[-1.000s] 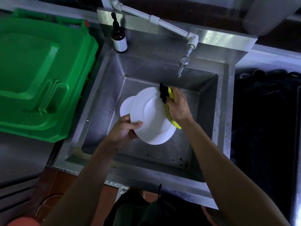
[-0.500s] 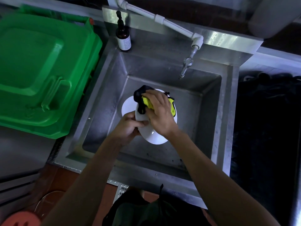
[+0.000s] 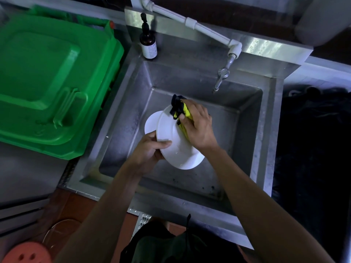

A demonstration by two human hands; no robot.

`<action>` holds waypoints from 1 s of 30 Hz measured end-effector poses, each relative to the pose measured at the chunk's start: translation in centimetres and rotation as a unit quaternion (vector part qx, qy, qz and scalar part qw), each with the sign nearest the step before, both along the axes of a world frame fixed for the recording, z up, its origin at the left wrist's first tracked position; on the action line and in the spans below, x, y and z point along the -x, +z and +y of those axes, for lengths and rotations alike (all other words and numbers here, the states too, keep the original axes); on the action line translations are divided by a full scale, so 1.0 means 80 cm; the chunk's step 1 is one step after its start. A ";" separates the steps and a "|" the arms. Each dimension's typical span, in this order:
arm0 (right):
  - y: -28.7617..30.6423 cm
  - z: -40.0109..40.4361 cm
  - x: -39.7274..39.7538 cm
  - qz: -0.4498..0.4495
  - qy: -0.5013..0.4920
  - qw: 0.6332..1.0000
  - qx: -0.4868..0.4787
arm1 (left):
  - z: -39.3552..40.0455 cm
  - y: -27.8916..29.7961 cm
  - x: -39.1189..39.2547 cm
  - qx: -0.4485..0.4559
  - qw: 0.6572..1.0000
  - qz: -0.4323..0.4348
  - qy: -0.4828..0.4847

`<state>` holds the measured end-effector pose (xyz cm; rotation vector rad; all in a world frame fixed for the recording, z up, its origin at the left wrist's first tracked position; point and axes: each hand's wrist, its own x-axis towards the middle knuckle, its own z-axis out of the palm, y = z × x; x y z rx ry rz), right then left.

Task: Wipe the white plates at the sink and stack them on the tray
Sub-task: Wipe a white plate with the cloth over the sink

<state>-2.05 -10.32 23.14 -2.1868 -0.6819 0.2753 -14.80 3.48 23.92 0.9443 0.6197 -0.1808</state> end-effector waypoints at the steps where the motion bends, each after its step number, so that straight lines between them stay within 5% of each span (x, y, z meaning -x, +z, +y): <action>1: -0.003 -0.001 0.000 0.006 -0.008 1.000 -0.001 | -0.001 0.001 -0.001 -0.004 1.000 0.001 0.004; 18: -0.018 -0.012 0.056 0.106 -0.108 0.988 -0.007 | -0.019 -0.001 -0.031 0.029 0.989 0.029 0.139; 30: -0.025 0.003 0.103 0.003 -0.082 0.997 0.001 | -0.014 -0.004 -0.041 0.077 0.970 0.056 0.222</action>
